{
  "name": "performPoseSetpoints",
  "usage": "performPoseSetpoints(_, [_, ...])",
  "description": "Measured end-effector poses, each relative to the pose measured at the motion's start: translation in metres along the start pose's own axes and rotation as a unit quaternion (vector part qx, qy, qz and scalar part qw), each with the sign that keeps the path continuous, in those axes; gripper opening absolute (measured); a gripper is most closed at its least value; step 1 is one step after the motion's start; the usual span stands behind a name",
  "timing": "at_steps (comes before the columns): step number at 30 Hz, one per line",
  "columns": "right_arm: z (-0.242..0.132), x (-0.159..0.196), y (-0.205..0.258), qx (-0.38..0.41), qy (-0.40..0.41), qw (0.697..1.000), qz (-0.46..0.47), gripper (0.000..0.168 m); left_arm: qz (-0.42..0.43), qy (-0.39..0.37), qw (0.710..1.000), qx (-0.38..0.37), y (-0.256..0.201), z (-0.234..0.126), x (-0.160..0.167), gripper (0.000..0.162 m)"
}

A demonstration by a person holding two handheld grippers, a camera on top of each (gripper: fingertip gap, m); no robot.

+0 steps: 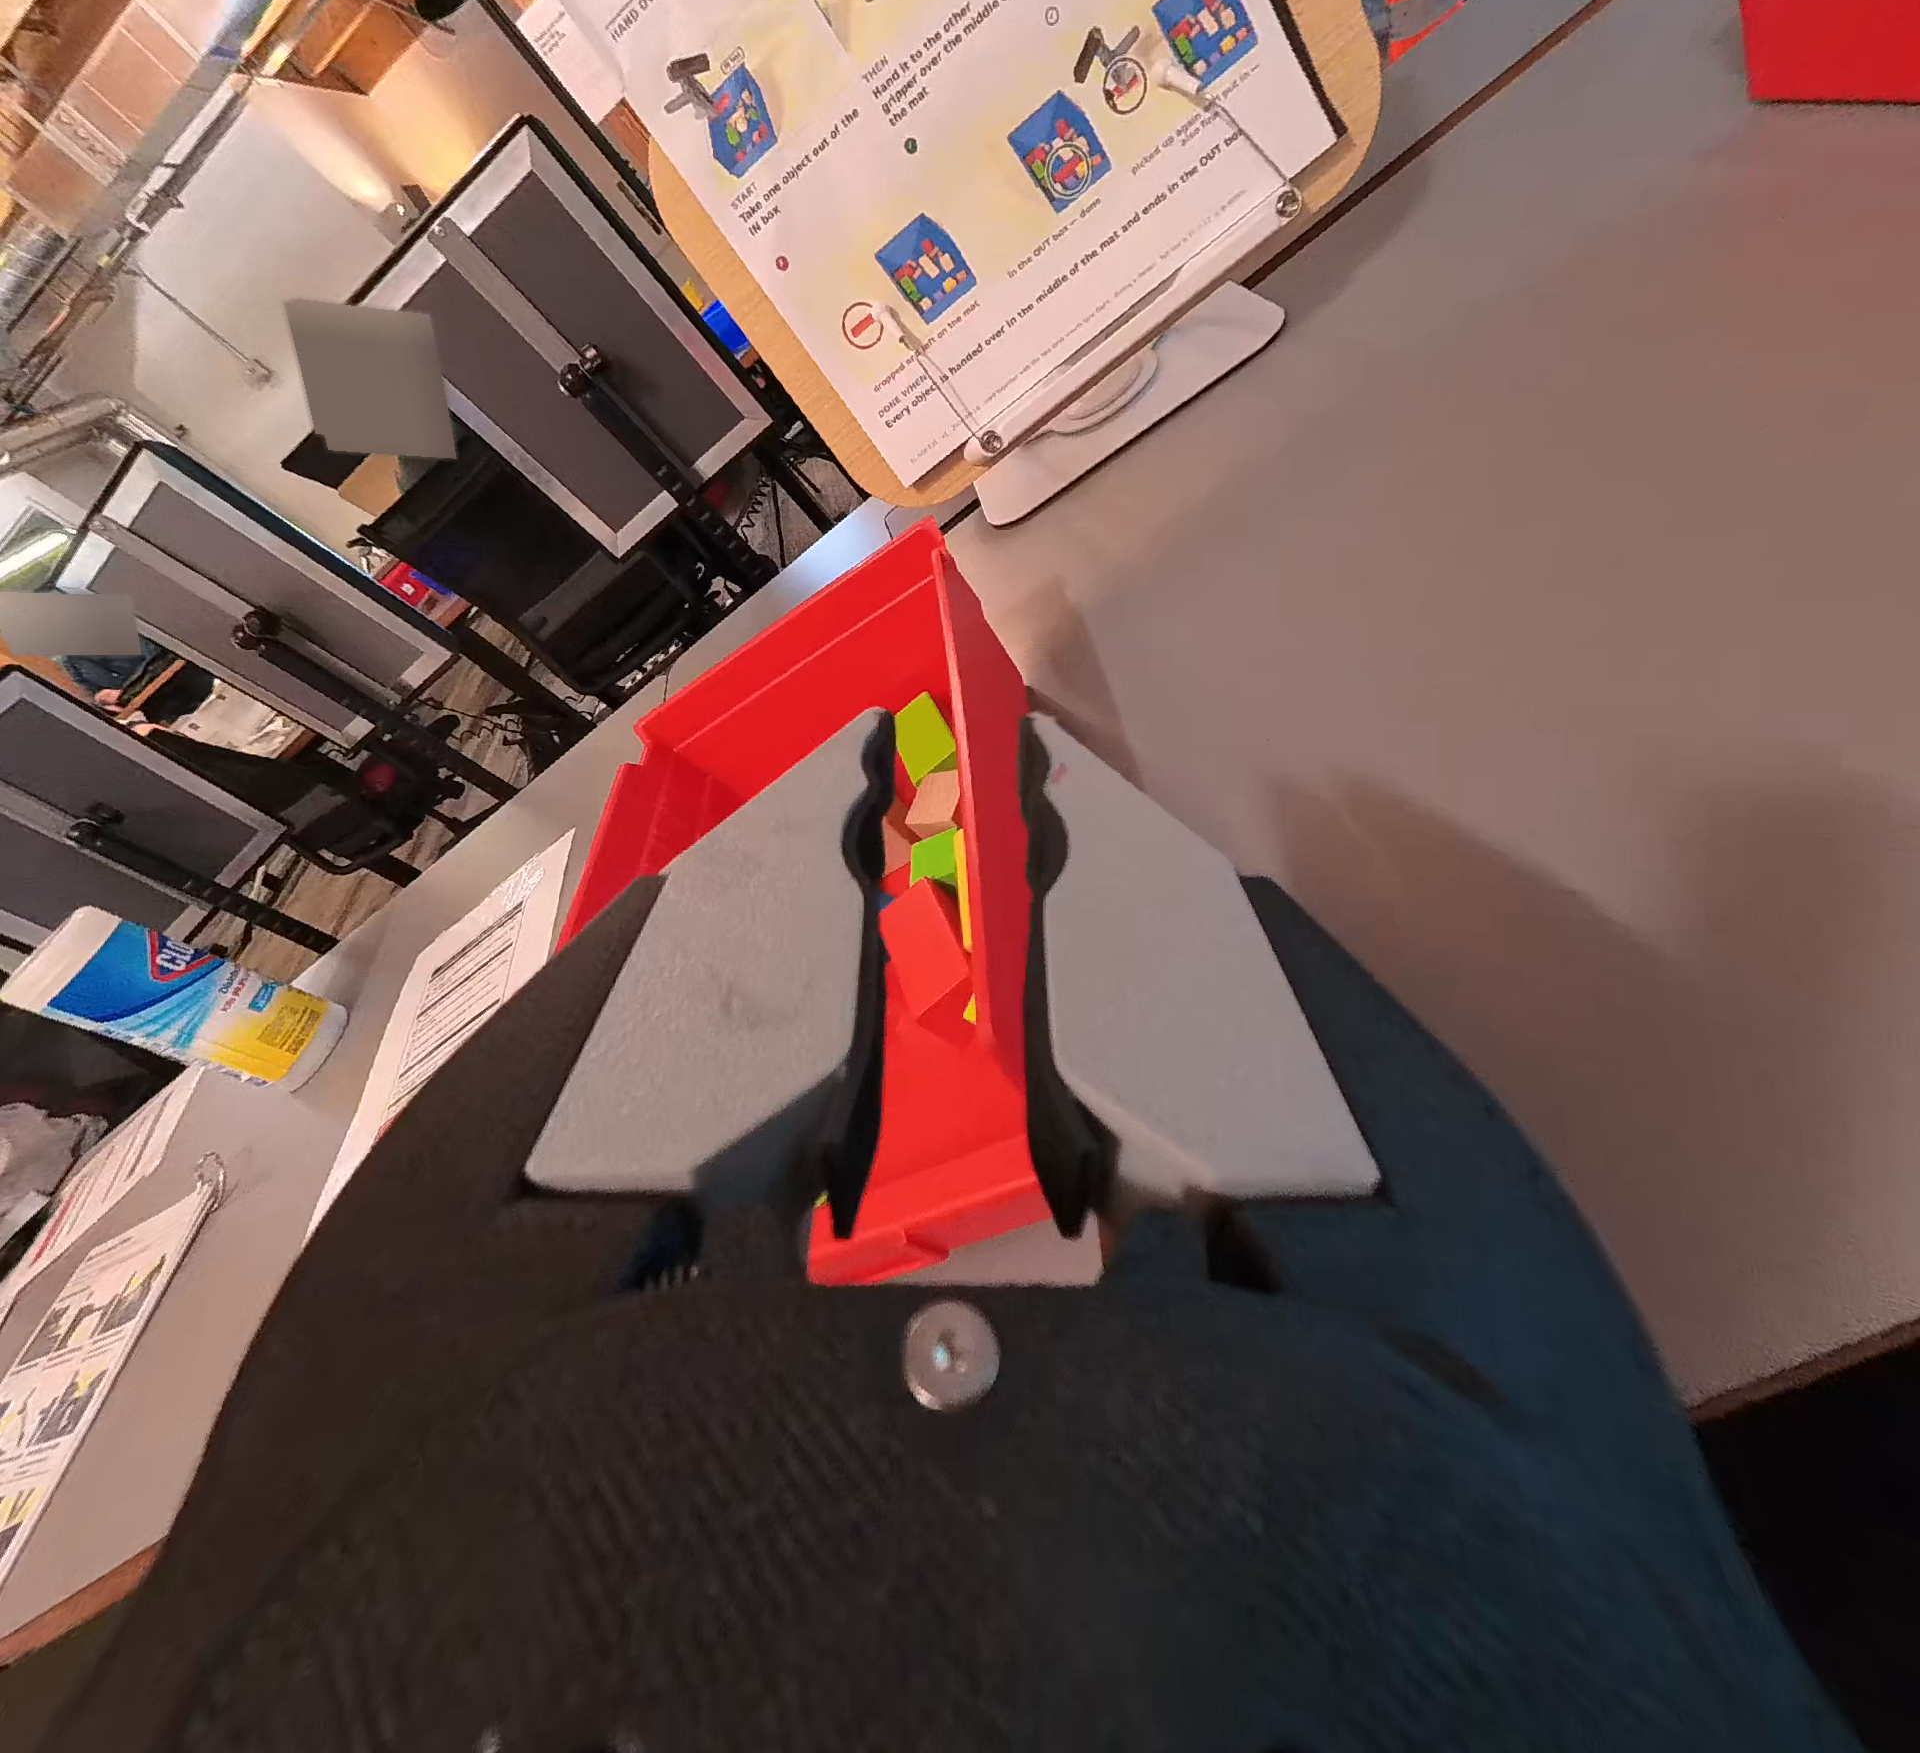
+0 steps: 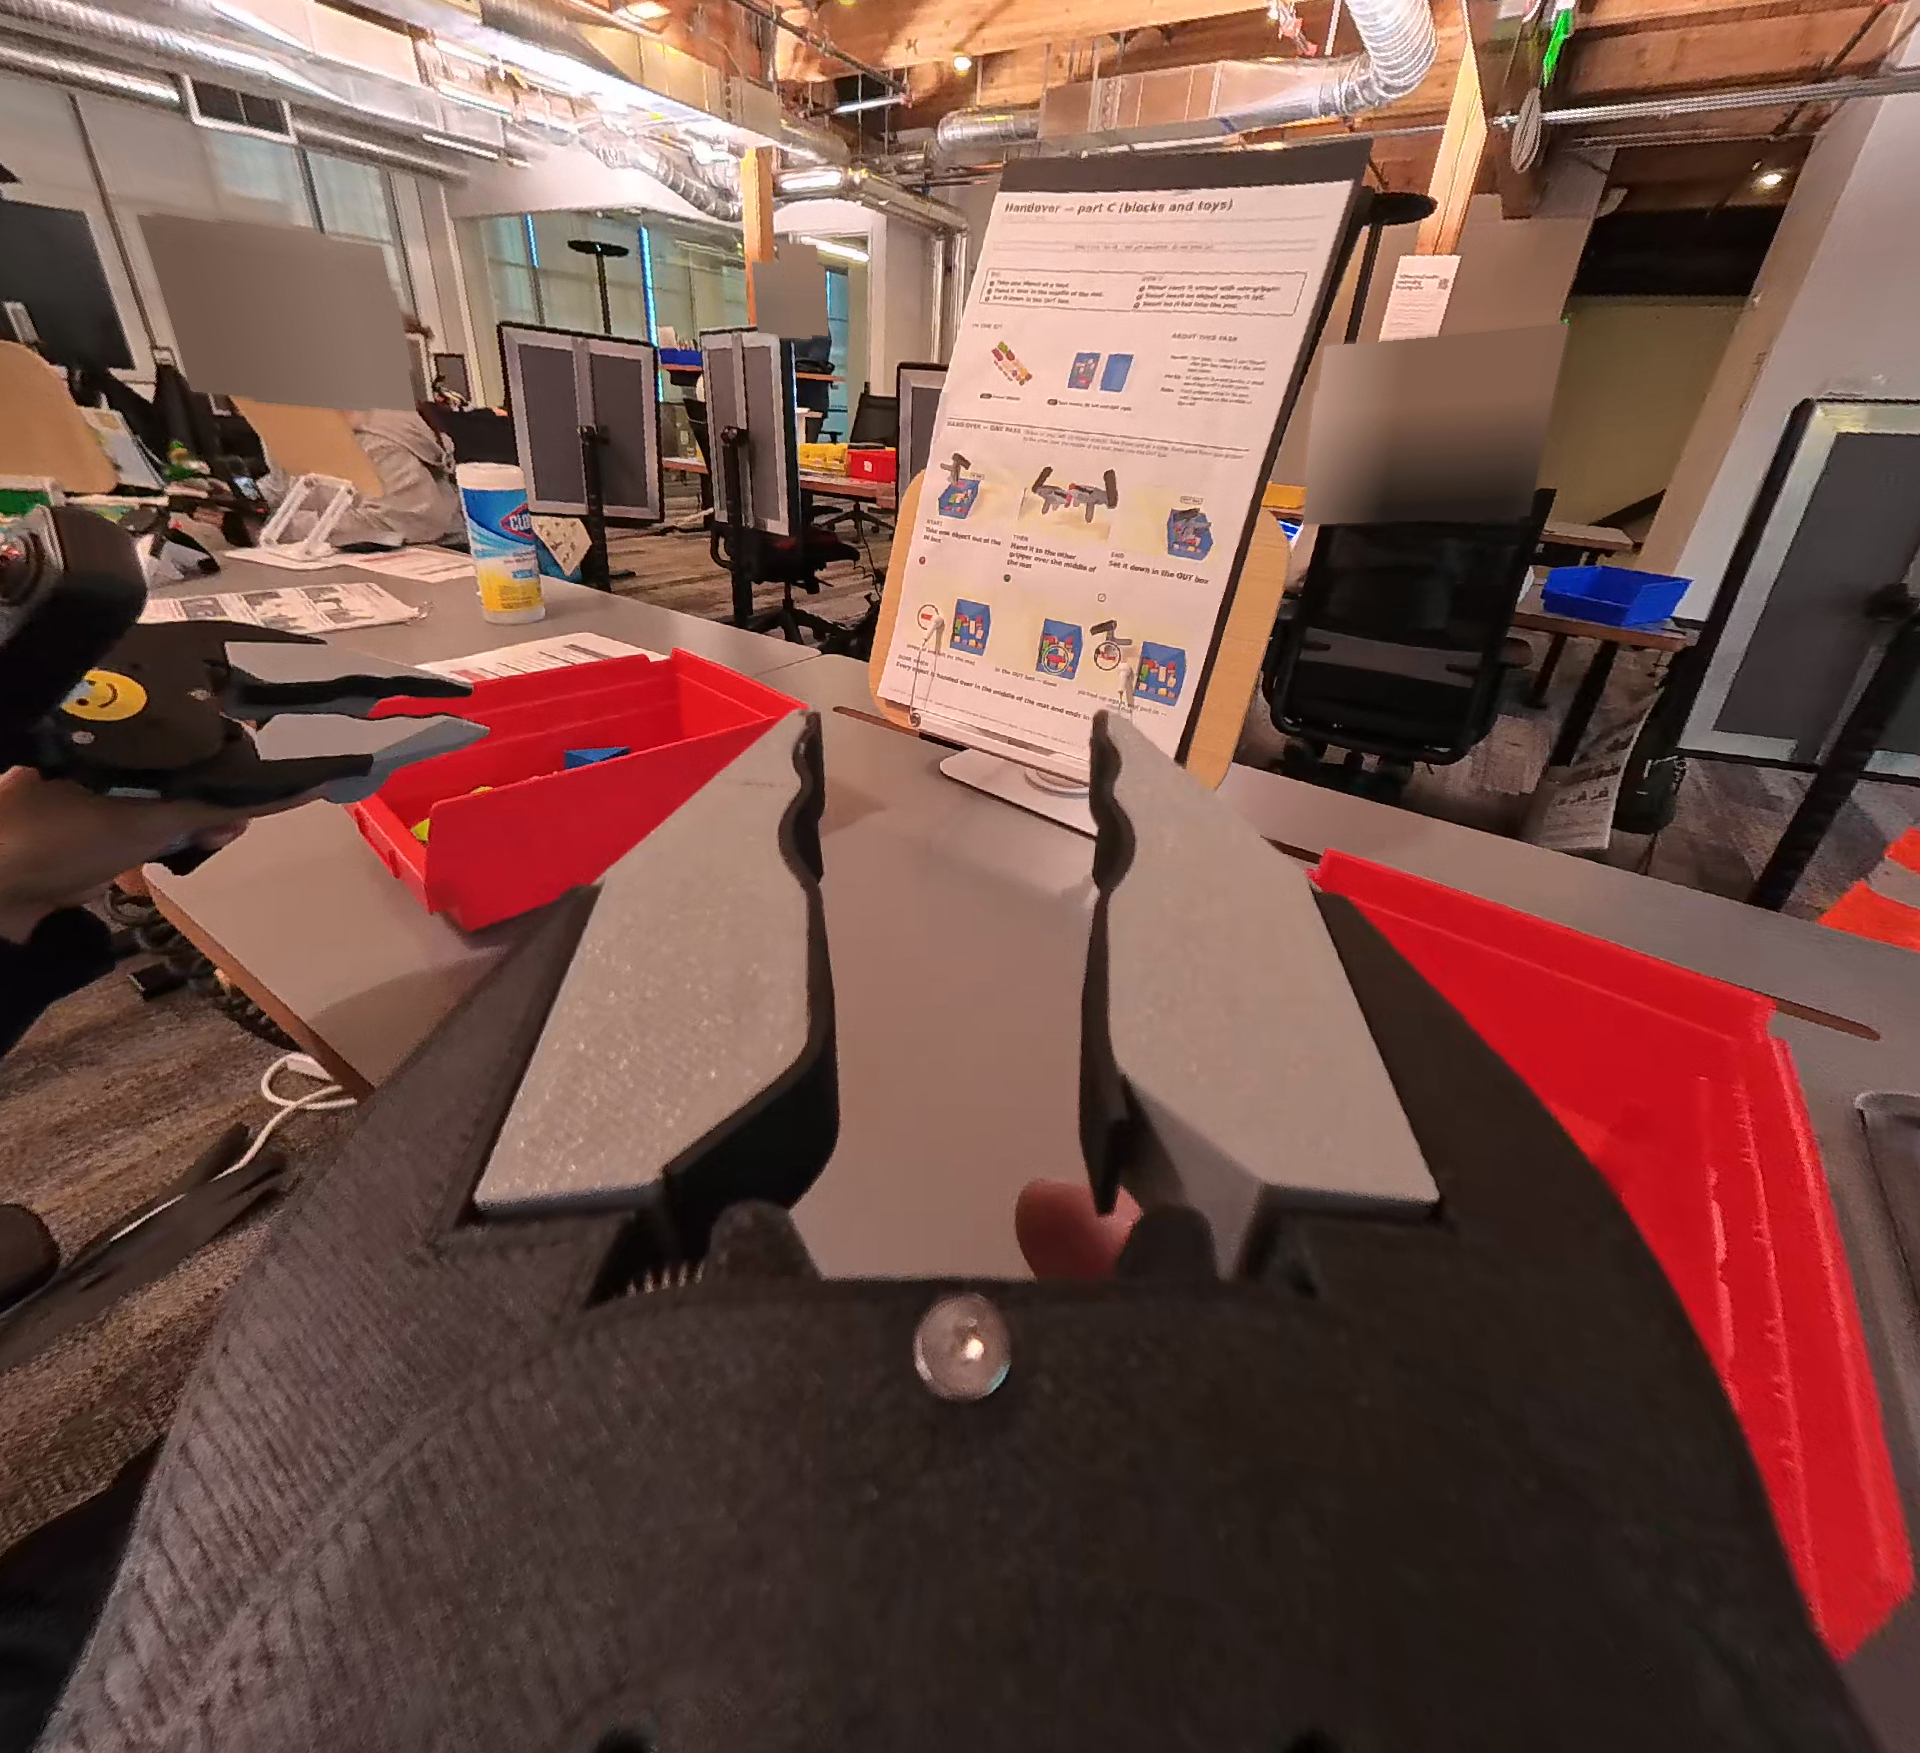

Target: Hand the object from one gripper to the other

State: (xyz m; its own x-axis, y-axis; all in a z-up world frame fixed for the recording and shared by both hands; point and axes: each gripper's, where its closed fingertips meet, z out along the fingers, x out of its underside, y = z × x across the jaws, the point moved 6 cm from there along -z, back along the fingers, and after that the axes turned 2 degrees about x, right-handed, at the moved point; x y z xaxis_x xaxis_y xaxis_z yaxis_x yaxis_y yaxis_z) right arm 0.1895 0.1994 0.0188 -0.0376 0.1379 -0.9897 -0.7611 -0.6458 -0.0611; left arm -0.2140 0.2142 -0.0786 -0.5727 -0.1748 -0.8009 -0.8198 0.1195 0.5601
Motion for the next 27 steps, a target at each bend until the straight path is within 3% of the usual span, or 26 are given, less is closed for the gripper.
performPoseSetpoints(8, [0.006,0.005,0.006,-0.007,0.013,1.000,-0.008,0.048,-0.047,0.002,0.999,-0.021,0.028,-0.005,0.012,0.021])
performPoseSetpoints(13, [0.007,0.005,0.007,-0.008,0.014,1.000,-0.009,0.048,-0.121,-0.015,0.992,-0.034,0.050,-0.010,0.018,0.022])
performPoseSetpoints(20, [0.010,0.008,0.010,-0.008,0.021,1.000,-0.013,0.049,-0.175,-0.035,0.978,-0.111,0.071,-0.016,0.022,0.019])
performPoseSetpoints(27, [0.011,0.009,0.009,-0.008,0.024,1.000,-0.013,0.048,-0.207,-0.019,0.973,-0.105,0.076,-0.009,0.035,0.021])
